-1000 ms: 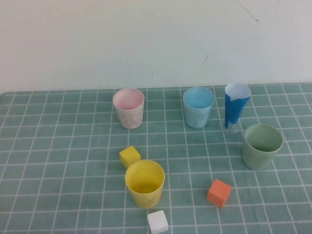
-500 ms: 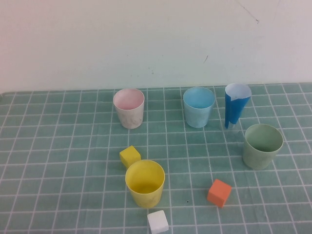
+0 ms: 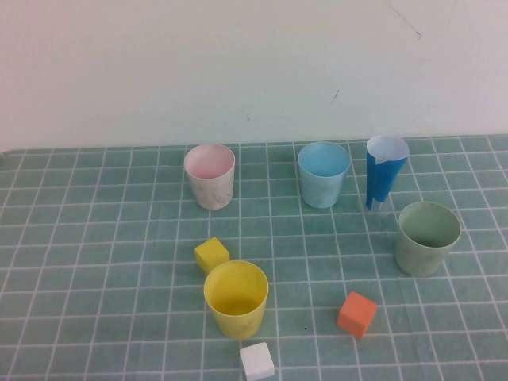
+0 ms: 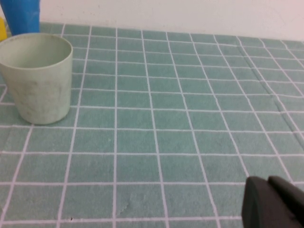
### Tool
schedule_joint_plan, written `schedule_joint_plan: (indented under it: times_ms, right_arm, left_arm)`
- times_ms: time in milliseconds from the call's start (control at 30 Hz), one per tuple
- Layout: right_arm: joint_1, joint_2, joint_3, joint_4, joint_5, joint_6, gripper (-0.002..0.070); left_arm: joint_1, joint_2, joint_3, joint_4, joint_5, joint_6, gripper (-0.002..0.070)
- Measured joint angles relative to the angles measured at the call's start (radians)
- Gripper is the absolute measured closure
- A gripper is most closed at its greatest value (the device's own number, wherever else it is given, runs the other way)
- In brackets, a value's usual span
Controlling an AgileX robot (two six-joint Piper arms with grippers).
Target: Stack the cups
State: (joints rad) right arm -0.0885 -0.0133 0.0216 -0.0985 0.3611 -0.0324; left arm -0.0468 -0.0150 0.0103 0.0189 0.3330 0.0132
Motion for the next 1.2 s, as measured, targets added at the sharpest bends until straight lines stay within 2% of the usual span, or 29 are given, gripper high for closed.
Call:
schedule_joint_plan:
  times_ms: [200, 533, 733, 867, 933, 1033, 1200]
  right_arm:
    - [0.000, 0.000, 0.007, 0.000, -0.067, 0.000, 0.0678]
    - [0.000, 0.000, 0.007, 0.000, -0.659, -0.002, 0.0678]
    - [0.000, 0.000, 0.007, -0.002, -0.757, -0.031, 0.0678]
    - [0.000, 0.000, 0.007, -0.002, -0.757, -0.038, 0.0678]
    - [0.000, 0.000, -0.002, -0.010, -0.730, -0.050, 0.0678]
    - [0.000, 0.000, -0.071, -0.055, -0.592, -0.062, 0.0678]
    - [0.000, 0.008, -0.234, -0.076, -0.281, -0.065, 0.0678]
  left_arm:
    - [0.000, 0.000, 0.011, 0.019, -0.124, 0.000, 0.0677]
    - [0.000, 0.000, 0.011, 0.037, -0.708, 0.000, 0.0677]
    - [0.000, 0.000, 0.011, 0.023, -0.942, -0.021, 0.0677]
    - [0.000, 0.000, 0.011, -0.080, -0.928, -0.028, 0.0677]
    - [0.000, 0.000, -0.003, -0.147, -0.863, -0.028, 0.0677]
    - [0.000, 0.005, -0.093, -0.205, -0.675, -0.005, 0.0677]
    - [0.000, 0.122, -0.274, -0.217, -0.452, 0.027, 0.0677]
